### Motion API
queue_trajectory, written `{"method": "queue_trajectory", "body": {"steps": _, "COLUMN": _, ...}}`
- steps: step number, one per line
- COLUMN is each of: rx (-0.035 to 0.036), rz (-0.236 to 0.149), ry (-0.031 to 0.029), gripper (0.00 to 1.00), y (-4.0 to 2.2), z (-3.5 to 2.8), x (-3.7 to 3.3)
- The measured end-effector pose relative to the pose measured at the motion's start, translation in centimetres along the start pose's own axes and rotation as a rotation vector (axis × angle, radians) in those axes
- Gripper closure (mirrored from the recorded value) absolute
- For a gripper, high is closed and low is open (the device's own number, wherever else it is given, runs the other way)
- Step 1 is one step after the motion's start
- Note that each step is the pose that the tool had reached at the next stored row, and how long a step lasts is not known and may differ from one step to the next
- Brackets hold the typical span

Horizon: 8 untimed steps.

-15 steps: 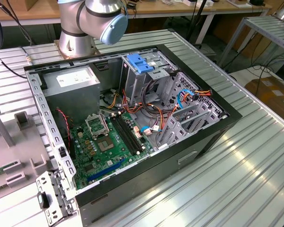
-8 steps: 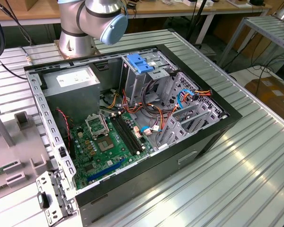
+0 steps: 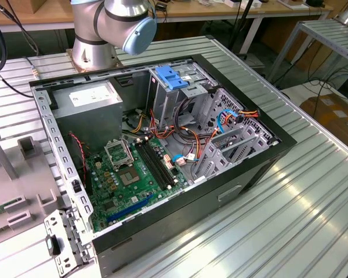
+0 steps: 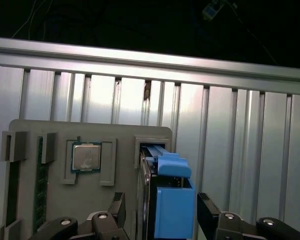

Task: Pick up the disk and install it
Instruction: 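Pick up the disk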

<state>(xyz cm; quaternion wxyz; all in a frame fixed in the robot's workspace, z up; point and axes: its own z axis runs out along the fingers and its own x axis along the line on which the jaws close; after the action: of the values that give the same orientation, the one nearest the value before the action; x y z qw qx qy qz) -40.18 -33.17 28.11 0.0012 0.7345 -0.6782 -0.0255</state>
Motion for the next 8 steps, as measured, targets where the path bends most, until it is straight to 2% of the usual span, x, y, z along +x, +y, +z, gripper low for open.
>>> {"method": "queue_trajectory", "body": {"steps": 6, "rx": 0.0001, "rz": 0.000, "ry": 0.0000, "gripper": 0.32, "y": 0.00, "z": 0.02, "x": 0.00}}
{"method": "queue_trajectory", "body": {"steps": 7, "rx": 0.0000, "rz": 0.000, "ry": 0.0000, "gripper": 0.33, "y": 0.00, "z": 0.03, "x": 0.00}}
{"method": "queue_trajectory", "body": {"steps": 8, "rx": 0.0000, "rz": 0.000, "ry": 0.0000, "gripper": 0.40, "y": 0.00, "z": 0.03, "x": 0.00}}
